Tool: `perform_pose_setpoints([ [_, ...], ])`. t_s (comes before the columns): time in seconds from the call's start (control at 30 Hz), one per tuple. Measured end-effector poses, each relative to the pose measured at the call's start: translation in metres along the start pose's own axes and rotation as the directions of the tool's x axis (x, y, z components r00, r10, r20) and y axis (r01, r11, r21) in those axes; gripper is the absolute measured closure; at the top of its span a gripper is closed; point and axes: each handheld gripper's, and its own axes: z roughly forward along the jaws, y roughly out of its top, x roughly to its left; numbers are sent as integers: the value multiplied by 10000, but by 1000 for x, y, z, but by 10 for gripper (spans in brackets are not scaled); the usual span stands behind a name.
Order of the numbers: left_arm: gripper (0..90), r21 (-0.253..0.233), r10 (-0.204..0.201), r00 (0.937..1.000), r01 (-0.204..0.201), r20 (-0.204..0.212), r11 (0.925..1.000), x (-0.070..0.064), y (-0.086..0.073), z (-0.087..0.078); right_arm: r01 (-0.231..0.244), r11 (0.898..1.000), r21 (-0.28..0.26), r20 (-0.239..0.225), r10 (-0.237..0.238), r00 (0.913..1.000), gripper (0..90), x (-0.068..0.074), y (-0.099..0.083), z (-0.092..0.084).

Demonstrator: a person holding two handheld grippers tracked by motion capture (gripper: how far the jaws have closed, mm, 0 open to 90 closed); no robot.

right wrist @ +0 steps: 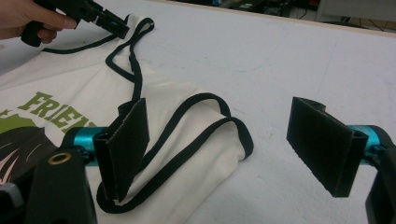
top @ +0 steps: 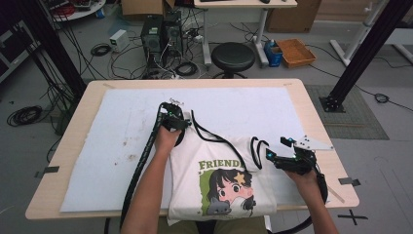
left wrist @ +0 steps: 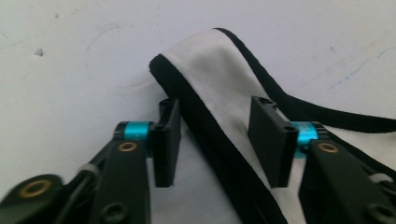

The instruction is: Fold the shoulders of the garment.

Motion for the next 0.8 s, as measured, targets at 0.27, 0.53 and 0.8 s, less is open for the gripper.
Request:
perform_pose_setpoints([
  [0.27, 853, -603, -732, 9908, 805, 1141, 9949, 2, -5, -3, -108, 9999, -64, 18, 108, 9999, 209, -2, -1, -3],
  [0.53, 854, -2735, -192, 9222, 1343, 3861, 9525, 2, -18, -39, -236, 9996, -149, 63, 237, 9997, 209, -4, -2, -6],
  [0.8, 854, -3040, 1086, 8259, 789, 5533, 9494, 0, -64, -74, -178, 9996, -205, 13, 178, 9998, 209, -1, -1, -7],
])
